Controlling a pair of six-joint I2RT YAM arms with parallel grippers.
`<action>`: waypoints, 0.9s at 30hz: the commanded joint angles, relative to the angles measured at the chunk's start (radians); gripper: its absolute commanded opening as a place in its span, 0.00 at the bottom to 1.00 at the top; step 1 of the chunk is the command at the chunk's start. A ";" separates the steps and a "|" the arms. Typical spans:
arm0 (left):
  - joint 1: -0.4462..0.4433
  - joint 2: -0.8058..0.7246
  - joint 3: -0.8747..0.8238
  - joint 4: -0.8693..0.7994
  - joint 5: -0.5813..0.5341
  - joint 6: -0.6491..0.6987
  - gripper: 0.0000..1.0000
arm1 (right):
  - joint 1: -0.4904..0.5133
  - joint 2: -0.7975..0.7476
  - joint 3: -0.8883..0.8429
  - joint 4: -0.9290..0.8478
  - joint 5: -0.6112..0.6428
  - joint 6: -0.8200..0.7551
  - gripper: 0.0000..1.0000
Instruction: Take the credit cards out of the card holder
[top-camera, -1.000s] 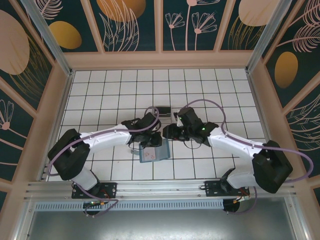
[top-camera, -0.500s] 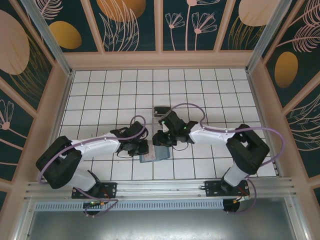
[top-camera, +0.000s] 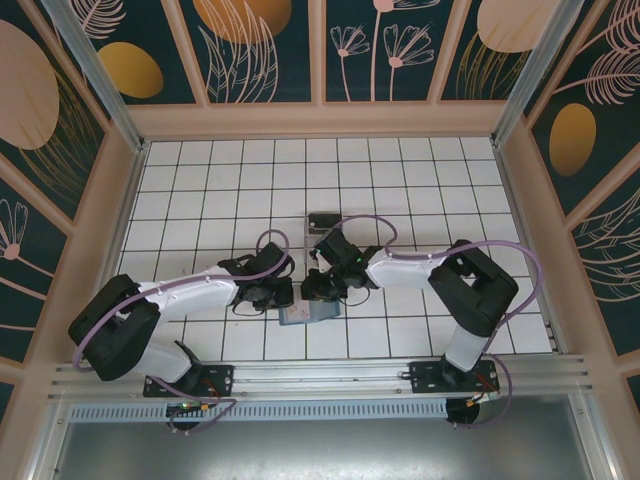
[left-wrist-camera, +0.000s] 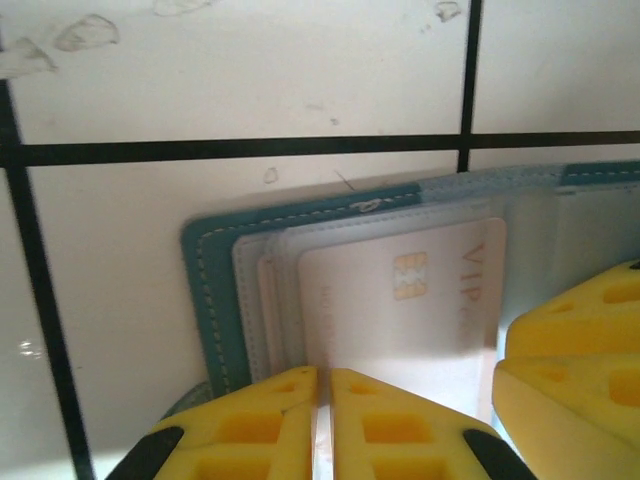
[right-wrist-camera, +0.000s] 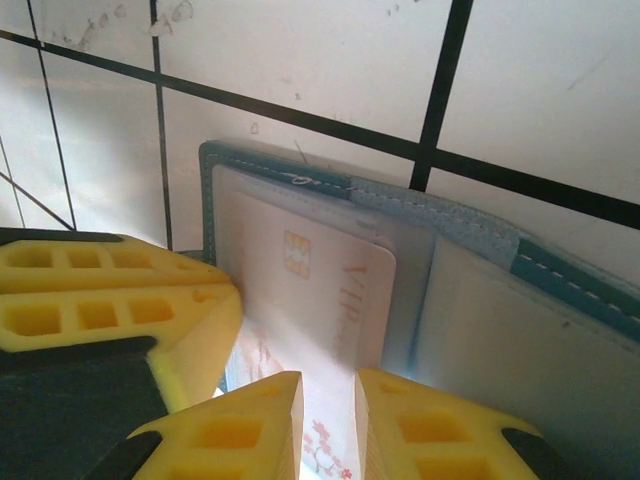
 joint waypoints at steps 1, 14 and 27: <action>0.007 -0.016 0.010 -0.063 -0.046 0.006 0.13 | 0.006 0.023 0.022 0.008 -0.011 0.001 0.21; 0.008 0.061 0.018 -0.063 -0.040 0.038 0.13 | -0.002 -0.020 0.000 -0.024 0.017 0.004 0.21; 0.008 0.113 0.016 -0.034 0.005 0.050 0.13 | -0.009 -0.026 -0.028 -0.016 0.025 0.019 0.21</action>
